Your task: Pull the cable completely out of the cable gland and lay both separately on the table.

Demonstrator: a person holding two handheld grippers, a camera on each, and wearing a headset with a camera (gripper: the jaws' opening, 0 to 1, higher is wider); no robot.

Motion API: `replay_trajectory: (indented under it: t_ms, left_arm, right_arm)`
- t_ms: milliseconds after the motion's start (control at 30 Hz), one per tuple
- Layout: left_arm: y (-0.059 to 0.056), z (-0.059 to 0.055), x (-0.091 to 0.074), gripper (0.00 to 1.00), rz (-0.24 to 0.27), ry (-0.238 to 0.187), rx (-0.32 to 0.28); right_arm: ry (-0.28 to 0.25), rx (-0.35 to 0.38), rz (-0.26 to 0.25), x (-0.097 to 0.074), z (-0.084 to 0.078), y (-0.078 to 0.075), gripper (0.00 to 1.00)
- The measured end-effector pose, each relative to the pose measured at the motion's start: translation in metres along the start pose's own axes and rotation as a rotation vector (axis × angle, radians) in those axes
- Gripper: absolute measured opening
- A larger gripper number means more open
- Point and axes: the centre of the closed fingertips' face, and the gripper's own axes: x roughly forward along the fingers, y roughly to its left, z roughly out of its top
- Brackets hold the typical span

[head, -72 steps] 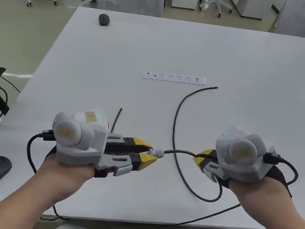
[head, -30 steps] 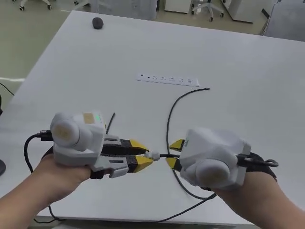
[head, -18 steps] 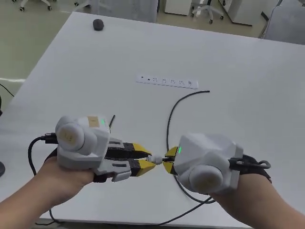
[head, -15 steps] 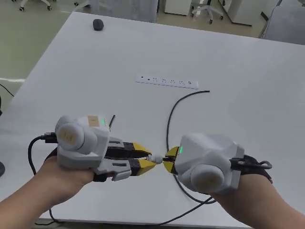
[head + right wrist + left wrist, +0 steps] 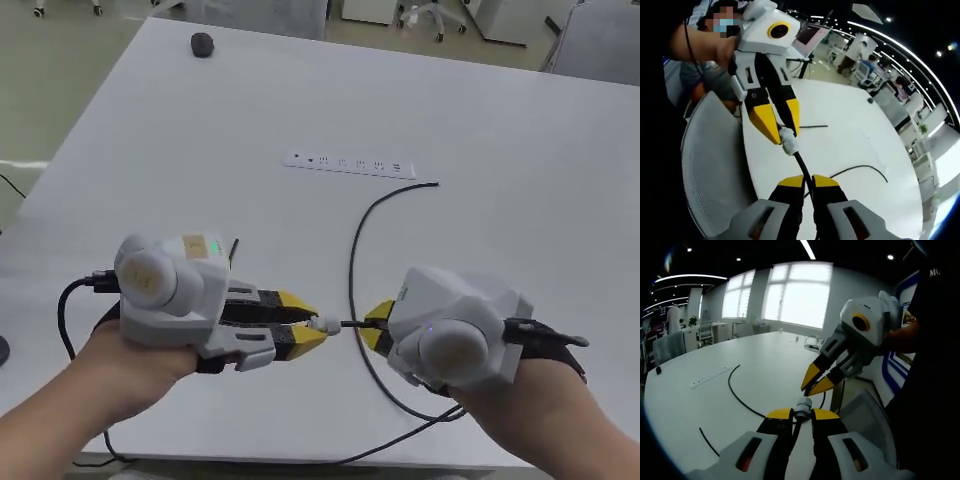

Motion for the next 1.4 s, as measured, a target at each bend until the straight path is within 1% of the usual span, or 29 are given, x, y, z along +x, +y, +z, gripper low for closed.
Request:
replay_trajectory:
  t_ms: [67,167,300,367,467,500,567,600,767,967,1000,1100,1133,1200,1267,1300,1400]
  left_arm:
    - [0.000,0.000,0.000,0.15,0.000,-0.002,0.000]
    - [0.001,0.000,-0.001,0.15,0.003,-0.001,0.001]
    - [0.001,0.000,-0.002,0.15,0.005,-0.002,0.001]
    - [0.001,0.000,-0.002,0.15,0.008,-0.002,0.002]
    - [0.001,0.000,-0.003,0.15,0.009,-0.003,0.004]
    - [0.001,0.000,-0.003,0.15,0.008,-0.003,0.003]
    - [0.001,0.000,-0.003,0.15,0.009,0.000,0.007]
    - [0.000,0.000,-0.003,0.15,0.009,-0.001,0.007]
    - [-0.001,-0.002,-0.003,0.15,0.010,0.006,0.008]
    - [-0.001,-0.003,-0.002,0.15,0.012,0.013,0.010]
    - [-0.001,-0.003,-0.001,0.15,0.013,0.013,0.010]
    - [-0.001,-0.003,0.000,0.15,0.014,0.014,0.011]
    - [-0.001,-0.003,0.000,0.15,0.015,0.014,0.011]
    - [-0.002,-0.003,0.000,0.15,0.015,0.014,0.009]
    - [-0.002,-0.004,0.000,0.15,0.016,0.014,0.008]
    - [-0.002,-0.004,0.001,0.15,0.016,0.014,0.007]
    - [-0.003,-0.004,0.001,0.15,0.014,0.017,0.008]
  right_arm:
    - [-0.010,0.024,-0.005,0.000,-0.001,-0.002,0.00]
    - [-0.006,0.035,-0.013,0.000,-0.006,-0.004,0.00]
    - [0.000,0.077,-0.026,0.000,-0.015,-0.010,0.00]
    - [0.002,0.114,-0.031,0.001,-0.022,-0.013,0.00]
    - [0.010,0.136,-0.043,0.003,-0.030,-0.017,0.00]
    - [0.016,0.159,-0.047,0.003,-0.035,-0.019,0.00]
    - [0.020,0.183,-0.052,0.004,-0.040,-0.021,0.00]
    - [0.027,0.210,-0.054,0.005,-0.046,-0.021,0.00]
    - [0.056,0.275,-0.074,0.009,-0.068,-0.027,0.00]
    - [0.059,0.330,-0.074,0.012,-0.079,-0.029,0.00]
    - [0.067,0.351,-0.072,0.014,-0.082,-0.029,0.00]
    - [0.075,0.367,-0.084,0.015,-0.088,-0.031,0.00]
    - [0.088,0.393,-0.088,0.016,-0.093,-0.031,0.00]
    - [0.098,0.411,-0.098,0.016,-0.098,-0.033,0.00]
    - [0.104,0.437,-0.093,0.017,-0.101,-0.033,0.01]
    - [0.104,0.440,-0.092,0.017,-0.102,-0.033,0.01]
    - [0.093,0.413,-0.088,0.014,-0.100,-0.032,0.01]
